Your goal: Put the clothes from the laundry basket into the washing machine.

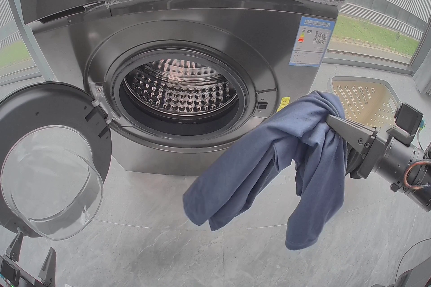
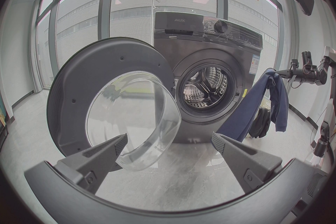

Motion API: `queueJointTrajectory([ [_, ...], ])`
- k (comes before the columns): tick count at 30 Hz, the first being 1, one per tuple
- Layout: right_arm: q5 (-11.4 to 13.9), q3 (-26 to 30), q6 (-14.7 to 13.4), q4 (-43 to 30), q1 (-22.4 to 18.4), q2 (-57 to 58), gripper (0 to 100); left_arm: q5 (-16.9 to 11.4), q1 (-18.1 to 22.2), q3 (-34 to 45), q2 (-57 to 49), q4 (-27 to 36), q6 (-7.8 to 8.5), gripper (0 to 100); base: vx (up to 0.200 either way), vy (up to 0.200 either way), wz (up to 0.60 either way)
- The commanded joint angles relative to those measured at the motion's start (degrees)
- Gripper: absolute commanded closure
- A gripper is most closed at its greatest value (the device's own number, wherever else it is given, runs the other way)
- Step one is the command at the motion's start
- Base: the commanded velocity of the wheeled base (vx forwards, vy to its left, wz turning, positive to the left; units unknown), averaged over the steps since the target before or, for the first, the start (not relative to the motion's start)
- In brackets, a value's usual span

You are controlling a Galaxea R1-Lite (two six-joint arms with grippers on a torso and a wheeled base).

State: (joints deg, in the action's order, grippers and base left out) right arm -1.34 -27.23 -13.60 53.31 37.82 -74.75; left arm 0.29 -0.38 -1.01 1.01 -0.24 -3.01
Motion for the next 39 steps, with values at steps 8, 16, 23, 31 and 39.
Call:
queueJointTrajectory([
  [8, 0.02, 0.08, -0.11, 0.04, -0.02, -0.48, 100, 0.06, 0.03, 1.01, -0.92, -0.02, 0.02, 0, -0.075, 0.000, 0.00],
  [16, 0.02, 0.08, -0.02, 0.04, -0.11, -0.39, 100, 0.06, 0.03, 0.92, -0.92, -0.02, 0.02, 0, 0.000, 0.025, 0.00],
  [23, 0.02, 0.16, -0.11, 0.04, -0.11, -0.39, 100, 0.06, 0.03, 0.92, -0.92, -0.02, 0.02, 0, 0.000, 0.200, 0.00],
  [31, 0.02, 0.16, -0.11, 0.04, -0.20, -0.39, 100, 0.06, 0.03, 0.92, -0.92, -0.02, 0.02, 0, 0.000, 0.100, 0.00],
  [39, 0.02, 0.52, -0.02, 0.04, -0.20, -0.39, 100, 0.06, 0.03, 1.01, -0.92, -0.02, 0.02, 0, 0.000, 0.000, 0.00],
])
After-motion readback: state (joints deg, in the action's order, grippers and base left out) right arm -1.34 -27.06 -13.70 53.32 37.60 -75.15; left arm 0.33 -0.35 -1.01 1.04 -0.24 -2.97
